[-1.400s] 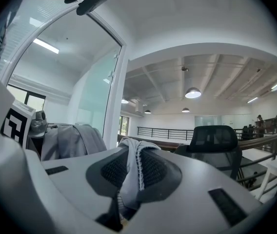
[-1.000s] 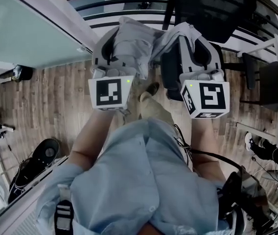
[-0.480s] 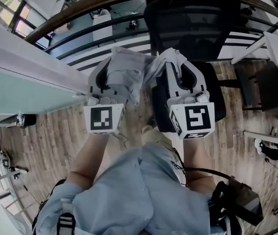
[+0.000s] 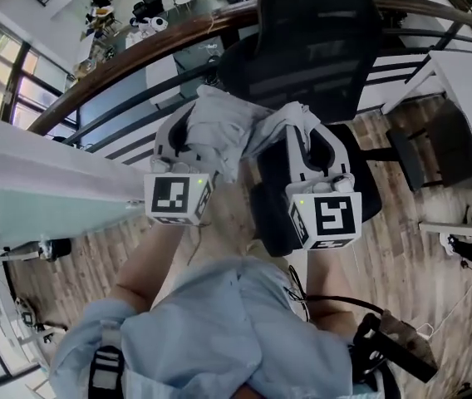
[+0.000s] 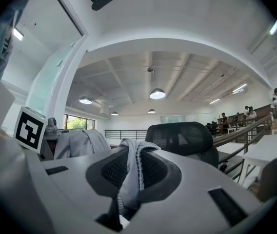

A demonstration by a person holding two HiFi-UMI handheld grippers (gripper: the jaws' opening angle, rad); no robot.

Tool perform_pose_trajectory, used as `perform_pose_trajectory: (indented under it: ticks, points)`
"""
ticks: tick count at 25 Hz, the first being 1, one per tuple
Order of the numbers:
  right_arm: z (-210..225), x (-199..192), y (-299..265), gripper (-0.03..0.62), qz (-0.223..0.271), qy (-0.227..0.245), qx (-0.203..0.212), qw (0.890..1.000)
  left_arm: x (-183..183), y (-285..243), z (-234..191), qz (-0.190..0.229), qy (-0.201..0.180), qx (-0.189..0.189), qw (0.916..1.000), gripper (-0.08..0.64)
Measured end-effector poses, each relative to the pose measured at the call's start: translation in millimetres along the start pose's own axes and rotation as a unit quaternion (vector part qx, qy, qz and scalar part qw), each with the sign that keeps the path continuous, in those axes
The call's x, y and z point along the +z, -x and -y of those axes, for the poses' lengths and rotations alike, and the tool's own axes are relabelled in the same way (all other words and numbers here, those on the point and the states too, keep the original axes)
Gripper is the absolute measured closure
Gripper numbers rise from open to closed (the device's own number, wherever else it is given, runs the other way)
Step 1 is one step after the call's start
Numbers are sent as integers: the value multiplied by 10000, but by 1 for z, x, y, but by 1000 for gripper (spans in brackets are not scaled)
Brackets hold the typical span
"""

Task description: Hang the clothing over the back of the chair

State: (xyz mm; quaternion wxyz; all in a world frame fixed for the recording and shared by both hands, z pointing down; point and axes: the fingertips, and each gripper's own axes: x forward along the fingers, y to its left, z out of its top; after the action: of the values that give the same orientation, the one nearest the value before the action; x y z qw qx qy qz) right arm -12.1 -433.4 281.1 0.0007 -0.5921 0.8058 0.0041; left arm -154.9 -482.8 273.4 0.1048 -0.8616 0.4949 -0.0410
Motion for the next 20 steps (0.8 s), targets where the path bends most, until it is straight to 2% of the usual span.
perform_pose_trajectory:
  ticks: [8,14,17,20]
  points:
    - [32,37,4,540,286,139,-494,9983,48,-41,2,456,-187,-327,9982,532]
    - [45,38,-16,539,128,295,-725,9968,41,-70,-4,456,33,-599,9972,532]
    - [56,27,-37,540,-41,331,-925,9952,26,-96,-9,392,168,-862,9954,532]
    - [68,26,-65,538,-165,310,-1113,9932,28,-133,-24,395,371,-1129,9921,532]
